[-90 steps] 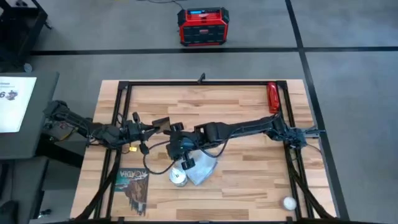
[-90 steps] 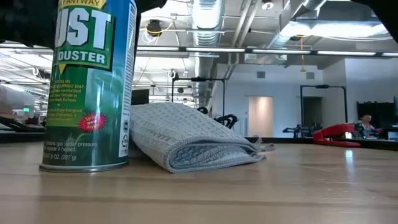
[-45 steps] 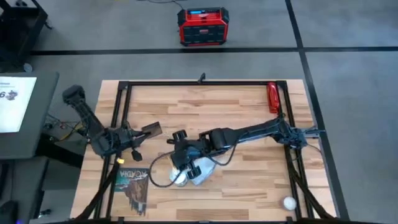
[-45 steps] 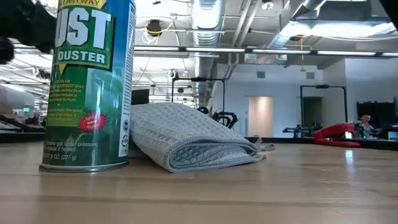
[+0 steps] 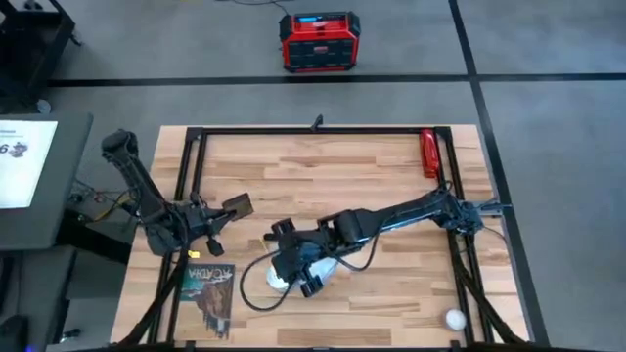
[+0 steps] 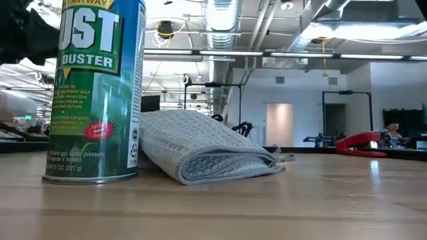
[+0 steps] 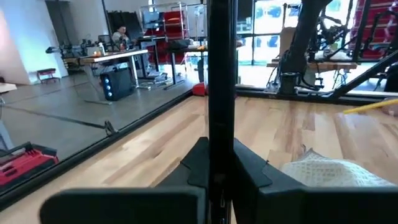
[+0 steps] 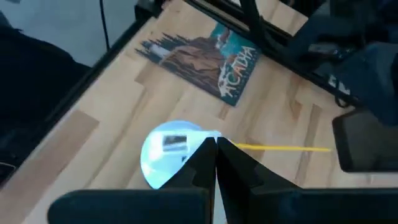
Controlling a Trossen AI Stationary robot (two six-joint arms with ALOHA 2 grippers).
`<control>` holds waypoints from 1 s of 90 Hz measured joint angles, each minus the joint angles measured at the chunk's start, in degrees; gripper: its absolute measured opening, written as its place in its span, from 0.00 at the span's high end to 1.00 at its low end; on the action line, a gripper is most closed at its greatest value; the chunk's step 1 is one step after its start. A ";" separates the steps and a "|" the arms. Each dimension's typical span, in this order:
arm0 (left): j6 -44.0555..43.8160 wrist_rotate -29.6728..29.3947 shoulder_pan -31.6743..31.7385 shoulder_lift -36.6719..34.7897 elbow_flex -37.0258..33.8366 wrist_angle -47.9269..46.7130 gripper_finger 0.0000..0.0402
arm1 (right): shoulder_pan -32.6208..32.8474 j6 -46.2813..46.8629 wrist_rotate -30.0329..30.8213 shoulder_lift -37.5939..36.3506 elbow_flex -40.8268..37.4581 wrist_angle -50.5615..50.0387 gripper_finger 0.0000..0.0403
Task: Apply microfiber cloth
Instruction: Spray the front of the cellphone using the spray bottle
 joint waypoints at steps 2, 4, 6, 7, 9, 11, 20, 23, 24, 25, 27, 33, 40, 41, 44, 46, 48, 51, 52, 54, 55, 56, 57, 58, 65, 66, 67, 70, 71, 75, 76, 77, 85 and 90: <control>-0.37 0.03 0.11 0.35 0.00 -0.03 0.98 | 0.00 0.00 -0.11 0.00 0.00 0.30 1.00; -0.78 0.04 0.21 0.67 0.00 -0.04 0.98 | 0.00 -0.03 -0.11 0.00 0.00 0.71 1.00; -1.17 0.03 0.29 0.92 0.00 -0.04 0.98 | -0.01 -0.18 -0.12 0.00 0.00 1.21 1.00; -1.33 0.03 0.31 1.03 0.00 -0.02 0.98 | -0.03 -0.31 -0.12 0.00 0.00 1.47 1.00; -1.59 0.03 0.37 1.26 0.00 0.03 0.98 | -0.15 -0.42 -0.13 0.00 0.00 1.94 1.00; -1.83 0.02 0.43 1.45 0.00 0.06 0.98 | -0.30 -0.45 -0.13 0.00 0.00 2.35 1.00; -2.25 0.04 0.46 1.67 0.00 0.05 0.98 | -0.89 -0.70 -0.33 0.00 0.00 2.76 1.00; -2.26 0.03 0.46 1.66 0.00 0.14 0.98 | -1.10 -0.76 -0.33 0.00 0.00 2.72 1.00; -2.26 0.04 0.46 1.66 0.00 0.13 0.98 | -1.19 -0.84 -0.33 0.00 0.00 2.73 1.00; -2.26 0.04 0.46 1.66 0.00 0.12 0.98 | -1.25 -0.87 -0.33 0.01 0.00 2.74 1.00; -2.27 0.04 0.46 1.66 0.00 0.09 0.98 | -1.29 -0.95 -0.33 0.04 0.00 2.74 1.00; -2.24 0.03 0.46 1.66 0.00 0.11 0.98 | -1.71 -1.09 -0.33 0.42 0.00 3.58 1.00; -2.26 0.04 0.46 1.66 0.00 0.11 0.98 | -2.08 -1.14 -0.35 0.57 0.00 3.08 1.00; -2.26 0.03 0.46 1.66 0.00 0.11 0.98 | -2.11 -1.14 -0.36 0.58 0.00 3.02 1.00; -2.26 0.03 0.46 1.66 0.00 0.13 0.98 | -2.22 -1.17 -0.35 0.61 0.00 2.92 1.00; -2.26 0.02 0.46 1.66 0.00 0.11 0.98 | -2.32 -1.17 -0.36 0.61 0.00 2.87 1.00; -2.26 0.02 0.46 1.66 0.00 0.11 0.98 | -2.34 -1.14 -0.37 0.61 0.00 2.85 1.00; -2.24 0.04 0.46 1.68 0.00 0.11 0.98 | -2.34 -1.11 -0.37 0.61 0.00 2.86 1.00; -2.25 0.03 0.46 1.67 0.00 0.11 0.98 | -2.34 -1.11 -0.37 0.61 0.00 2.87 1.00; -2.26 0.00 0.46 1.66 0.00 0.11 0.98 | -2.34 -1.11 -0.37 0.59 0.00 2.89 1.00; -2.26 0.00 0.46 1.66 0.00 0.11 0.98 | -2.34 -1.11 -0.37 0.59 0.00 2.88 1.00; -2.26 0.00 0.46 1.66 0.00 0.11 0.98 | -2.34 -1.11 -0.37 0.59 0.00 2.86 1.00; -2.26 0.02 0.46 1.66 0.00 0.12 0.98 | -2.34 -1.11 -0.37 0.59 0.00 2.83 1.00; -2.26 0.02 0.46 1.66 0.00 0.11 0.98 | -2.34 -1.12 -0.37 0.59 0.00 2.80 1.00; -2.26 0.02 0.46 1.66 0.00 0.11 0.98 | -2.34 -1.11 -0.38 0.61 -0.02 2.60 1.00; -2.26 0.02 0.46 1.66 0.00 0.11 0.98 | -2.33 -1.11 -0.38 0.61 -0.02 2.57 1.00; -2.26 0.02 0.46 1.66 0.00 0.11 0.98 | -2.32 -1.11 -0.39 0.61 -0.02 2.51 1.00; -2.26 0.02 0.46 1.66 0.00 0.12 0.98 | -2.32 -1.11 -0.39 0.60 -0.04 2.26 1.00; -2.27 0.02 0.46 1.66 0.00 0.11 0.98 | -2.32 -1.11 -0.39 0.61 -0.08 2.22 1.00; -2.33 0.02 0.46 1.68 0.00 0.11 0.98 | -2.32 -1.08 -0.40 0.55 -0.73 2.55 1.00; -2.34 0.02 0.46 1.67 0.00 0.11 0.98 | -2.32 -1.06 -0.40 0.55 -0.88 2.54 1.00; -2.35 0.01 0.46 1.67 0.00 0.12 0.98 | -2.32 -1.03 -0.40 0.55 -1.03 2.50 1.00; -2.46 0.02 0.46 1.66 0.00 0.11 0.98 | -2.32 -0.63 -0.44 0.68 -1.68 2.23 1.00; -2.47 0.02 0.46 1.66 0.00 0.12 0.98 | -2.32 -0.63 -0.44 0.70 -1.70 2.30 1.00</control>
